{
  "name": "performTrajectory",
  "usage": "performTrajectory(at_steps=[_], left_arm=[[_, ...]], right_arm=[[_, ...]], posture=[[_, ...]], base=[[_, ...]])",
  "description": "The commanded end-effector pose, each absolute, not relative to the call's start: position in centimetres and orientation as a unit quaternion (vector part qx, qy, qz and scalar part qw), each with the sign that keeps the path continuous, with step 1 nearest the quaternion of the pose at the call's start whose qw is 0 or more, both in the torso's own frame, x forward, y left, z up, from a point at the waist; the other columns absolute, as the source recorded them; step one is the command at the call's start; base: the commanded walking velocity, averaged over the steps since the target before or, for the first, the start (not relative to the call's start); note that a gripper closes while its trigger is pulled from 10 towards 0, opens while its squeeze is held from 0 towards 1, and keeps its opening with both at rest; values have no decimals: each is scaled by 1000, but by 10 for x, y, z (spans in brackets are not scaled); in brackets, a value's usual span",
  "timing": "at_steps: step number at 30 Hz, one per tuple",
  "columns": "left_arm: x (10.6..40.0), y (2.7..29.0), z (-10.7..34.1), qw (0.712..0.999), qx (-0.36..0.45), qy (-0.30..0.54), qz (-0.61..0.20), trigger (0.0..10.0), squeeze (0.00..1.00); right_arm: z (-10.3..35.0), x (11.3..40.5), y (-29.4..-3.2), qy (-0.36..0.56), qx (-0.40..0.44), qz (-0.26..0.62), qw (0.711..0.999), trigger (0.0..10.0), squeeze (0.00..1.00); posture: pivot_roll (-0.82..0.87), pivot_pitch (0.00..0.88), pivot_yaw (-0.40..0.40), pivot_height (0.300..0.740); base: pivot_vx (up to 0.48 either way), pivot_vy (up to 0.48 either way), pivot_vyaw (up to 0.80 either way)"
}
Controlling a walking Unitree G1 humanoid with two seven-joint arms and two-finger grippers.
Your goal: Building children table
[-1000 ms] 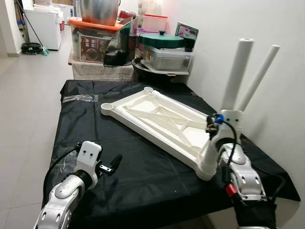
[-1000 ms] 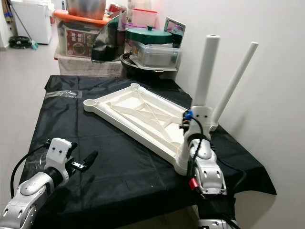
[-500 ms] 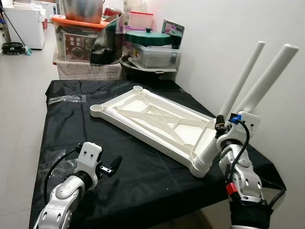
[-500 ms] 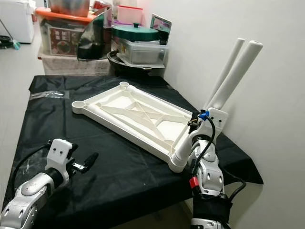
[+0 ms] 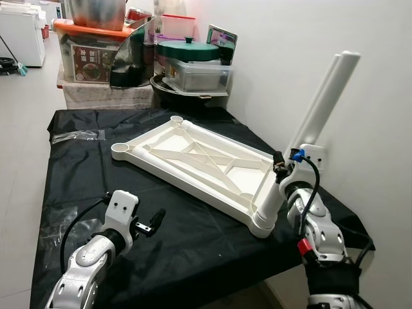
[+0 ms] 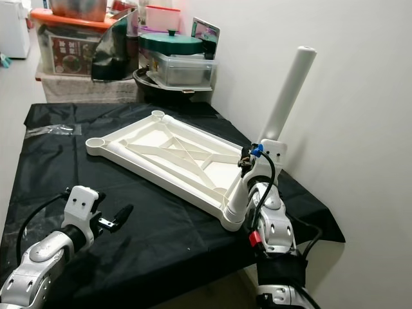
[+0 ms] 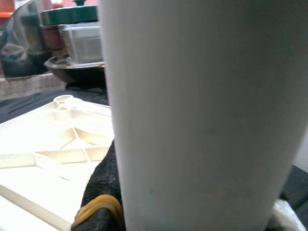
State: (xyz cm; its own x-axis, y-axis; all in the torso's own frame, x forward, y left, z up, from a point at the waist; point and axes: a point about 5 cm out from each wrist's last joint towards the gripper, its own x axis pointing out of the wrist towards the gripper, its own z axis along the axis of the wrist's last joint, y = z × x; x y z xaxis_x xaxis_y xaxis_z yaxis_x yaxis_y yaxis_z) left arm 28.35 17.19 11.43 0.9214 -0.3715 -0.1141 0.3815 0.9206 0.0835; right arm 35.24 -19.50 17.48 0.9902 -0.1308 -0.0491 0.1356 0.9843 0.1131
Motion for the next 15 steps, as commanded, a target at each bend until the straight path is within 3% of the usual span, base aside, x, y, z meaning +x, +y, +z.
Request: performTrajectory(at_steps=[1, 10, 11, 14, 15], left_arm=[[284, 167, 111, 977, 54, 50, -199, 10000, 0], [283, 168, 110, 978, 54, 52, -196, 10000, 0], [283, 168, 110, 978, 54, 52, -196, 10000, 0], [283, 168, 109, 978, 55, 52, -196, 10000, 0], [283, 168, 109, 978, 55, 52, -197, 10000, 0]], right_arm=[[133, 345, -202, 120, 63, -79, 988, 0, 0], [124, 343, -197, 133, 59, -84, 986, 0, 0], [124, 343, -194, 131, 59, -82, 986, 4392, 0], [124, 344, -193, 128, 57, -78, 987, 4392, 0], [124, 344, -193, 129, 56, -81, 987, 10000, 0]], posture=[[78, 0, -129, 740], [80, 0, -130, 740], [81, 0, -127, 740], [81, 0, -127, 740], [81, 0, -126, 740]], base=[[0, 0, 0], [0, 0, 0], [0, 0, 0], [0, 0, 0], [0, 0, 0]])
